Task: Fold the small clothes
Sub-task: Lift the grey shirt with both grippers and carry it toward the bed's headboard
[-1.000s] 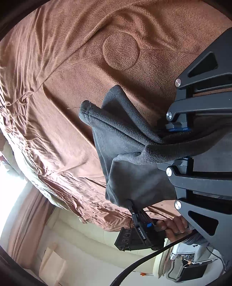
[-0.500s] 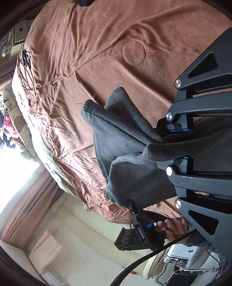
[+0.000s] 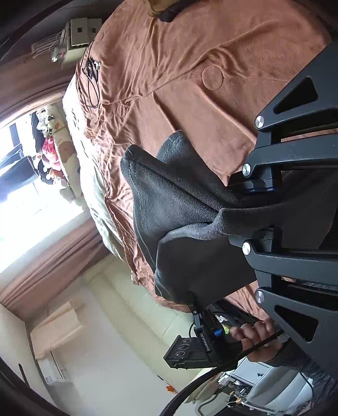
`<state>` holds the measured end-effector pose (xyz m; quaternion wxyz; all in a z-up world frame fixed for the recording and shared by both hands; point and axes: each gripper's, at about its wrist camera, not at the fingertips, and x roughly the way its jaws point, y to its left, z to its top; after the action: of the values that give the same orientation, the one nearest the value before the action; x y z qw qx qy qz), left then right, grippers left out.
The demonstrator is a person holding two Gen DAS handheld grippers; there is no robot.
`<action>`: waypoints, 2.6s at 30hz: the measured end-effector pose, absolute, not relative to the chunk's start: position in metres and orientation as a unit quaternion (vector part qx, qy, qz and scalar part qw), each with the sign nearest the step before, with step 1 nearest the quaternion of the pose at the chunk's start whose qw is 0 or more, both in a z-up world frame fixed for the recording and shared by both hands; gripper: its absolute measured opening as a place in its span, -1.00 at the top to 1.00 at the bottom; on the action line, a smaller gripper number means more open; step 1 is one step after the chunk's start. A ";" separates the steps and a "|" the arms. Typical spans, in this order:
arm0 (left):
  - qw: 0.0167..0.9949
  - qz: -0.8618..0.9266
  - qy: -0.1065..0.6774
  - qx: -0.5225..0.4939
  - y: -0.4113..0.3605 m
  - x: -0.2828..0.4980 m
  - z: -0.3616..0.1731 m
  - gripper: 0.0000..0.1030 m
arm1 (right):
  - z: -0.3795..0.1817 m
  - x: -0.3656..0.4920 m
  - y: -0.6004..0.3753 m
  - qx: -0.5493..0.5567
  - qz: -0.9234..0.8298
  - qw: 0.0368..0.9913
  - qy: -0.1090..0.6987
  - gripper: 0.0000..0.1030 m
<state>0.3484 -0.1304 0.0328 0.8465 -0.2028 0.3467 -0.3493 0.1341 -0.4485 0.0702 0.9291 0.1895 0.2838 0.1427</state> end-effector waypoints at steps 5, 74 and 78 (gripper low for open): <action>0.860 -0.341 0.328 -0.194 -0.123 0.321 0.056 0.89 | 0.079 0.101 -0.439 0.177 0.155 0.936 0.261 0.73; 0.945 -0.121 0.201 -0.227 0.271 0.248 0.130 0.91 | 0.099 0.297 -0.198 0.017 0.390 0.882 0.265 0.75; 0.957 -0.094 0.187 -0.203 0.305 0.257 0.144 0.91 | 0.105 0.321 -0.162 0.016 0.402 0.879 0.257 0.75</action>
<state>0.2572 0.3046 0.1436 0.9566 -0.2030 0.1867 -0.0942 0.3212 -0.1615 0.1054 0.8788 0.0157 0.2571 0.4017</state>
